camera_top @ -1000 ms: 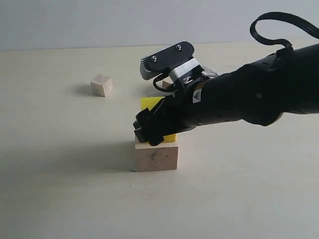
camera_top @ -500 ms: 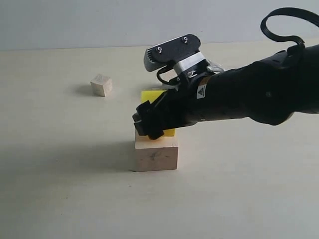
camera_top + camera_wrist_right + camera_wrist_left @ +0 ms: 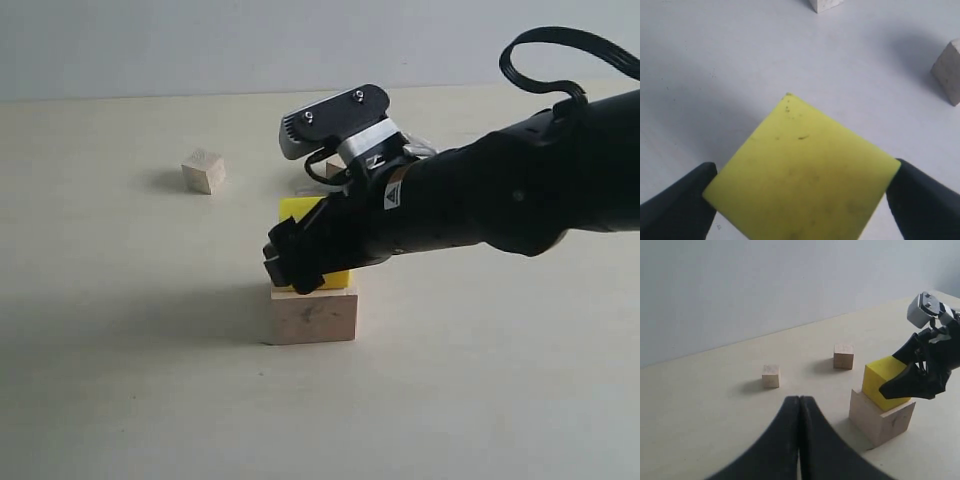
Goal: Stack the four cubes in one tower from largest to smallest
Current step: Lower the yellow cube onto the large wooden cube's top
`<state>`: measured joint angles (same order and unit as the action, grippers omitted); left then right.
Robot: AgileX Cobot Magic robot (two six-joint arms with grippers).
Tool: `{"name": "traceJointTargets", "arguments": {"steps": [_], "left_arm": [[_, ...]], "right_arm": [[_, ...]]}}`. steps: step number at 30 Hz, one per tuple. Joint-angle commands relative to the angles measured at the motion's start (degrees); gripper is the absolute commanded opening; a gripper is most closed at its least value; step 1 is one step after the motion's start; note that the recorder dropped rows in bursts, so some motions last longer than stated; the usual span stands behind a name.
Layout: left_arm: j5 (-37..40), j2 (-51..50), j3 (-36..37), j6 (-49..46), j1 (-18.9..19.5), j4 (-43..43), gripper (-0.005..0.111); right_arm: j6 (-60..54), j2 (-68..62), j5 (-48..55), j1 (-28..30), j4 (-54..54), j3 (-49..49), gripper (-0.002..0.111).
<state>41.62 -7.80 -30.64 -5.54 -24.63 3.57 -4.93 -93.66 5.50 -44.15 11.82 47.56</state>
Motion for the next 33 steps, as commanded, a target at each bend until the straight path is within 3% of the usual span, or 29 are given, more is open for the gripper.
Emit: {"name": "traceJointTargets", "arguments": {"steps": [1,33], "left_arm": [[-1.0,0.1,0.1,-0.2,0.1,0.4,0.0],[-1.0,0.1,0.1,-0.2,0.1,0.4,0.0]], "right_arm": [[0.2,-1.3,-0.8,-0.2,-0.3,0.4,0.0],[-1.5,-0.2,1.7,-0.2,-0.4,0.4,0.0]]}}
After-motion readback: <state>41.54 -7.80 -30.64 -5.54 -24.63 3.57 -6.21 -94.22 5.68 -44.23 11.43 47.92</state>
